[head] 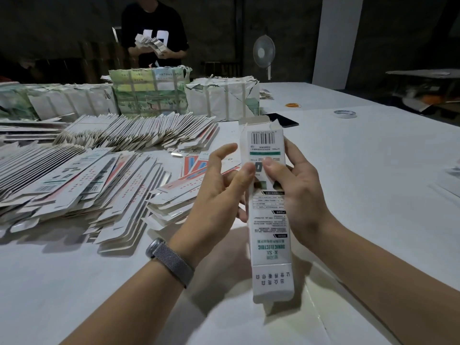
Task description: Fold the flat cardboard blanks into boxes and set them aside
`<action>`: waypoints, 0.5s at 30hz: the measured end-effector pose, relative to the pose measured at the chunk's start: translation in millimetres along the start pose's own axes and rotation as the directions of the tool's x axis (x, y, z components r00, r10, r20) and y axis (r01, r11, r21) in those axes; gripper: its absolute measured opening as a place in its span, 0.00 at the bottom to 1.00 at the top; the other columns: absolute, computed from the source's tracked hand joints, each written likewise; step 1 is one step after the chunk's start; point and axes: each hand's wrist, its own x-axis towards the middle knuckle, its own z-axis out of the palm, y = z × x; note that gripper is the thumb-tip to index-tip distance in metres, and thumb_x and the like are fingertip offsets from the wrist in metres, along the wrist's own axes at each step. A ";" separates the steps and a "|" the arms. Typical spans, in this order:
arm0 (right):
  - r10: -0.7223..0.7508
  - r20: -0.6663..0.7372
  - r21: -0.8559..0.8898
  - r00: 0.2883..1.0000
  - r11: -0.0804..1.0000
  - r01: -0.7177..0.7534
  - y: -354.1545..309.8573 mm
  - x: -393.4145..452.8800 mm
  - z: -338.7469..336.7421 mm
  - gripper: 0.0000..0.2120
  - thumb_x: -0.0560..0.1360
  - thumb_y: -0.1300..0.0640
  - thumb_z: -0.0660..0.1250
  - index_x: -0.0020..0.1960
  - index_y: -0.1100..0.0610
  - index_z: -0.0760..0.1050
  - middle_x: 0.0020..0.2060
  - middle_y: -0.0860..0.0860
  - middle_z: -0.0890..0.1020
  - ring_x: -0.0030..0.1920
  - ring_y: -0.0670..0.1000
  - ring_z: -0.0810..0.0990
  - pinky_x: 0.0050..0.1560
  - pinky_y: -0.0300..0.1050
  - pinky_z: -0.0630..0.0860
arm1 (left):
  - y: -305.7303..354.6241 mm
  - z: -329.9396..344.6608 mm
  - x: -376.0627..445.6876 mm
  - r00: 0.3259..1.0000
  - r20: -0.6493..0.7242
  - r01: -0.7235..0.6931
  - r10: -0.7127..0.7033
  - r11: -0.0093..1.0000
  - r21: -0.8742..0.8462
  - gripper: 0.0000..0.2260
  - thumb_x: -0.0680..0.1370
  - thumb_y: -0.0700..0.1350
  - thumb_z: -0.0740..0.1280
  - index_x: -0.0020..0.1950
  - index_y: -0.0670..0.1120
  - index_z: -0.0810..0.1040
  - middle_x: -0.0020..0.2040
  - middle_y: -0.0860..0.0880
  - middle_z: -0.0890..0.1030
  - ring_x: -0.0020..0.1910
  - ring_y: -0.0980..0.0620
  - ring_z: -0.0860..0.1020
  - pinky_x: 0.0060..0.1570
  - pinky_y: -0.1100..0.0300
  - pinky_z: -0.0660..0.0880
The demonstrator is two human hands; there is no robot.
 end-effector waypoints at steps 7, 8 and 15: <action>0.037 0.046 -0.066 0.998 0.997 -0.034 7.3 -4.9 5.8 0.25 0.76 0.57 0.65 0.73 0.47 0.68 0.49 0.53 0.86 0.44 0.55 0.86 0.41 0.52 0.84 | -4.1 -3.5 2.7 0.990 -0.113 -0.083 0.084 0.996 0.014 0.16 0.79 0.52 0.63 0.67 0.54 0.72 0.48 0.52 0.85 0.43 0.52 0.85 0.33 0.57 0.81; 0.042 0.045 -0.067 0.998 0.997 -0.039 7.5 -4.6 5.1 0.25 0.76 0.56 0.65 0.73 0.46 0.68 0.49 0.53 0.86 0.45 0.57 0.86 0.43 0.56 0.84 | -3.4 -3.0 2.4 0.990 -0.106 -0.087 0.089 0.996 0.018 0.17 0.77 0.53 0.64 0.66 0.54 0.72 0.47 0.53 0.85 0.42 0.52 0.85 0.33 0.58 0.81; 0.063 0.065 -0.101 0.996 0.993 -0.057 7.9 -4.4 4.7 0.29 0.77 0.54 0.64 0.75 0.40 0.61 0.51 0.52 0.86 0.43 0.56 0.86 0.40 0.50 0.82 | -1.6 -4.9 3.5 0.989 -0.135 -0.060 0.065 0.997 0.037 0.13 0.81 0.49 0.67 0.66 0.52 0.77 0.47 0.43 0.85 0.41 0.47 0.81 0.43 0.40 0.77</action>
